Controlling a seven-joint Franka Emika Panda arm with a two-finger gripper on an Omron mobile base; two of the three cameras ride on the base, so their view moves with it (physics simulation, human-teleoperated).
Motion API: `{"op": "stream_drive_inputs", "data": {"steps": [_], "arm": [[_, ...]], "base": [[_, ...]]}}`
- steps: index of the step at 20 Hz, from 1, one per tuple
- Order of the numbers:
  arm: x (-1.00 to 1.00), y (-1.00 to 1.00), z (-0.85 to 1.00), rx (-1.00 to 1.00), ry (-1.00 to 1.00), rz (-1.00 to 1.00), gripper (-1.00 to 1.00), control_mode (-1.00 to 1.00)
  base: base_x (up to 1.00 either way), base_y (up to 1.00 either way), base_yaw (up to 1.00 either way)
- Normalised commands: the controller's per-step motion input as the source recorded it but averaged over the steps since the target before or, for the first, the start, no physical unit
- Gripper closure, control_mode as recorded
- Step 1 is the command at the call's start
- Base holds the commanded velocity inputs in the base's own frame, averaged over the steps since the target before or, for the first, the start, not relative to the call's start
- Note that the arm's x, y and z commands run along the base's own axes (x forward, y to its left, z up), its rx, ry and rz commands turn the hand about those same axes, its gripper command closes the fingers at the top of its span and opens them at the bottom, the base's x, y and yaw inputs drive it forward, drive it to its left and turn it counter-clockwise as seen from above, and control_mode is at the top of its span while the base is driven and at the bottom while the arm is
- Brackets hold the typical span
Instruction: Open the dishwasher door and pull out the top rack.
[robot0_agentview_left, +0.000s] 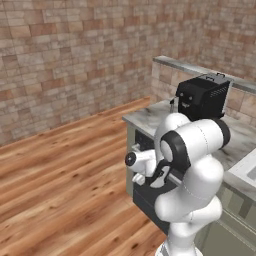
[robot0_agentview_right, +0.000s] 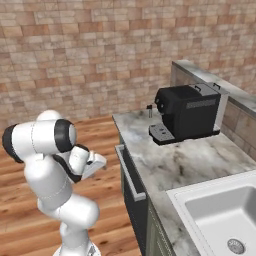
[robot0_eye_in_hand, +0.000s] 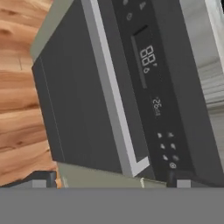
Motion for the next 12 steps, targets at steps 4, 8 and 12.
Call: {"op": "stream_drive_inputs", "data": {"steps": [4,8,12], "arm": [[0.18,-0.06,-0.11,-0.09,-0.02,0.02,-1.0,-1.0],[0.19,0.0,-0.01,-0.08,0.0,0.0,-1.0,-1.0],[0.18,0.0,0.0,-0.08,0.0,0.0,-1.0,-1.0]], "base": [[0.0,0.0,0.0],[0.0,0.0,0.0],[0.0,0.0,0.0]]}}
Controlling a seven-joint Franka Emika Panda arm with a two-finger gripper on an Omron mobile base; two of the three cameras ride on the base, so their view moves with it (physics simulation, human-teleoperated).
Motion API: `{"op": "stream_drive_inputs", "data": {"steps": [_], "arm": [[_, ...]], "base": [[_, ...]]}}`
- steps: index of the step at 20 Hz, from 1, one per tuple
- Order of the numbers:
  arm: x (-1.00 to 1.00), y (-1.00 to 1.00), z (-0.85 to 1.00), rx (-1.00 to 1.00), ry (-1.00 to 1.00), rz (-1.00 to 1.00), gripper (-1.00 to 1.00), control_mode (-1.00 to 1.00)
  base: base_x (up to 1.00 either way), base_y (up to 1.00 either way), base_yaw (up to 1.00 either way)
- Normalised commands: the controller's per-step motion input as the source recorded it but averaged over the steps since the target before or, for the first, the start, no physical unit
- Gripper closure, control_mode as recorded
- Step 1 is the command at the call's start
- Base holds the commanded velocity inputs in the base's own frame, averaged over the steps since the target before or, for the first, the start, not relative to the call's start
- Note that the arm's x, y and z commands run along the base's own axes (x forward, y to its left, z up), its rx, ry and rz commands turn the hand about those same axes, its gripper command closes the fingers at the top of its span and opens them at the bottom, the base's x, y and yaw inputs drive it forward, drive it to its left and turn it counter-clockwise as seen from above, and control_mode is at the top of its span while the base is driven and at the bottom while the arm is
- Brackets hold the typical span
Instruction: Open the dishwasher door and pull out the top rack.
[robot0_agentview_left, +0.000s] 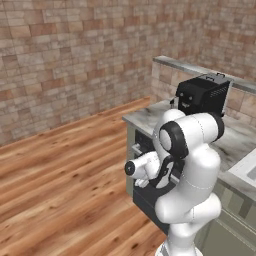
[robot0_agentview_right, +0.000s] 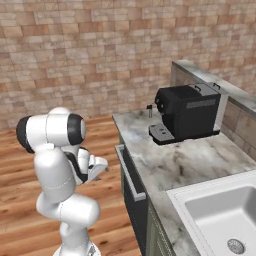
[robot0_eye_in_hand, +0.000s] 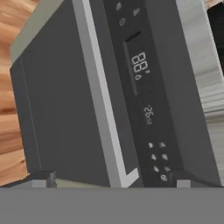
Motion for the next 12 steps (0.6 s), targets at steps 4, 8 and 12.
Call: {"op": "stream_drive_inputs", "data": {"steps": [4,8,12], "arm": [[0.18,0.0,0.0,-0.08,0.0,0.0,-1.0,-1.0],[0.24,-0.02,-0.01,-0.09,0.0,0.0,-1.0,-1.0],[0.36,-0.1,-0.11,-0.09,0.0,0.0,-1.0,-1.0]], "base": [[0.0,0.0,0.0],[0.0,0.0,0.0],[0.0,0.0,0.0]]}}
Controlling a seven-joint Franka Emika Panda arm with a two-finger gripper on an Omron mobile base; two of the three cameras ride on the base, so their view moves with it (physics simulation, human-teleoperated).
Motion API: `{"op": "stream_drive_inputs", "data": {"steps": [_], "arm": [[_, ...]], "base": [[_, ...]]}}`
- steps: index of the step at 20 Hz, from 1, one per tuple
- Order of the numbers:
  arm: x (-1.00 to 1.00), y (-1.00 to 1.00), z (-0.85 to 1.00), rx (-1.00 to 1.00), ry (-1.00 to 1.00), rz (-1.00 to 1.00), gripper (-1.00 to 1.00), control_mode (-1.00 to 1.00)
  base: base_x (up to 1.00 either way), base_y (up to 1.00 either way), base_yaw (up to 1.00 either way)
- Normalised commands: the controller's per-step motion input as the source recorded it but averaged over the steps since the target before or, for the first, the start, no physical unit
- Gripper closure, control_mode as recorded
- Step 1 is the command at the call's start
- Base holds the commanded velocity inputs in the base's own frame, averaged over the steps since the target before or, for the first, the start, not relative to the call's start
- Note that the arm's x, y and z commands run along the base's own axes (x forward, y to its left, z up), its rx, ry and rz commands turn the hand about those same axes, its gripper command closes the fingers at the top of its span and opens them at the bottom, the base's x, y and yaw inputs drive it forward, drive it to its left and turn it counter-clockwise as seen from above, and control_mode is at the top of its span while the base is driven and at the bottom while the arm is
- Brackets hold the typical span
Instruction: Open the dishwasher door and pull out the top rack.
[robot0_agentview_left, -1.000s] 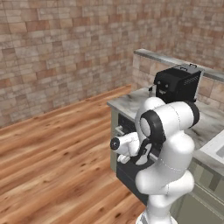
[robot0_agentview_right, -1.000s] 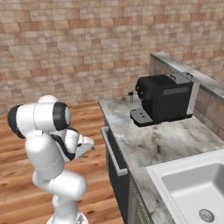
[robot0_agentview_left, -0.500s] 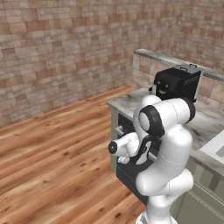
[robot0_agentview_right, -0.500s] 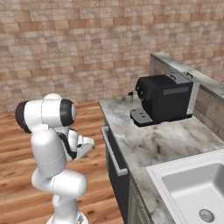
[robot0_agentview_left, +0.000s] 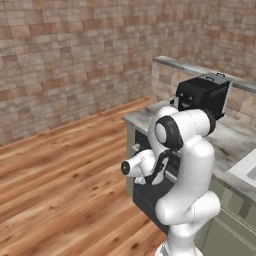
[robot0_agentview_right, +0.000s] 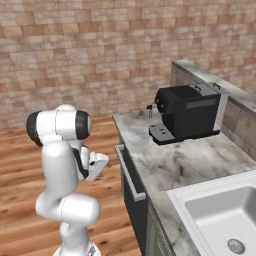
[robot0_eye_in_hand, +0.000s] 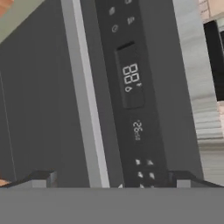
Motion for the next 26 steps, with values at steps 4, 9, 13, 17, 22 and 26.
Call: {"op": "stream_drive_inputs", "data": {"steps": [4,9,13,17,22,26], "arm": [[0.42,-0.13,-0.23,-0.08,0.0,0.0,-1.0,-1.0],[0.43,-0.12,-0.38,-0.05,0.02,0.0,-1.0,-1.0],[0.42,-0.09,-0.46,-0.01,0.03,0.0,-1.0,-1.0],[0.47,-0.09,-0.45,0.0,0.02,0.0,-1.0,-1.0],[0.44,-0.11,-0.32,-0.02,0.0,0.0,-1.0,-1.0],[0.34,-0.11,-0.16,-0.04,0.0,0.0,-1.0,-1.0]], "base": [[0.0,0.0,0.0],[0.0,0.0,0.0],[0.0,0.0,0.0],[0.0,0.0,0.0],[0.0,0.0,0.0],[0.0,0.0,0.0]]}}
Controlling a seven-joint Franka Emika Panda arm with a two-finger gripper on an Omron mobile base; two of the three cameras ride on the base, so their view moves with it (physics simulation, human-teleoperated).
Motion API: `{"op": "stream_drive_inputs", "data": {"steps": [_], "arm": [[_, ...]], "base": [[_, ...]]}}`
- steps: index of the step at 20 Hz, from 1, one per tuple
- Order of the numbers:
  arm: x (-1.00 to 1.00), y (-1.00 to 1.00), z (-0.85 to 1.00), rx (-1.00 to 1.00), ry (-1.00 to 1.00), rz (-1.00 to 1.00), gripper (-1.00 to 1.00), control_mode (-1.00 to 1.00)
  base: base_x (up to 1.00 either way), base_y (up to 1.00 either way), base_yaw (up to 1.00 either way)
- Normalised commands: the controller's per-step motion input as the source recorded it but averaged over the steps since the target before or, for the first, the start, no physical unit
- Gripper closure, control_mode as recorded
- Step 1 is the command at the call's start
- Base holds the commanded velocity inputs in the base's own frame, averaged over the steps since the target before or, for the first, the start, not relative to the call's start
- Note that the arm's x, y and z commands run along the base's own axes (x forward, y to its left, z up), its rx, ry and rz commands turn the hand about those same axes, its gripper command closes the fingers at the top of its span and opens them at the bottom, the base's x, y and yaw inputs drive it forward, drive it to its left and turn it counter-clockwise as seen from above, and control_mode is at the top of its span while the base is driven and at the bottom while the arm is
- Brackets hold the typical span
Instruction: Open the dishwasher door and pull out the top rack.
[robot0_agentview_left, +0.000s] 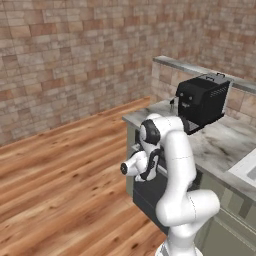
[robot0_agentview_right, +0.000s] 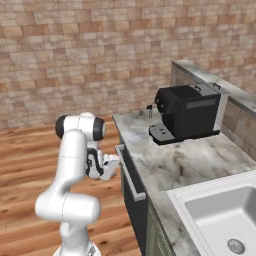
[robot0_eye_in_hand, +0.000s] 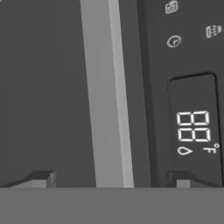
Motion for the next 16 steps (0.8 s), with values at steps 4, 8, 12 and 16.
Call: {"op": "stream_drive_inputs", "data": {"steps": [4,8,12,16], "arm": [[0.26,-0.16,-0.17,-0.04,0.0,0.0,-1.0,-1.0],[0.23,-0.22,-0.18,-0.04,0.0,0.0,-1.0,-1.0],[0.24,-0.23,-0.24,-0.03,0.0,0.0,-1.0,-1.0],[0.28,-0.15,-0.31,0.0,0.0,0.0,-1.0,-1.0]], "base": [[0.0,0.0,0.0],[0.0,0.0,0.0],[0.0,0.0,0.0],[0.0,0.0,0.0]]}}
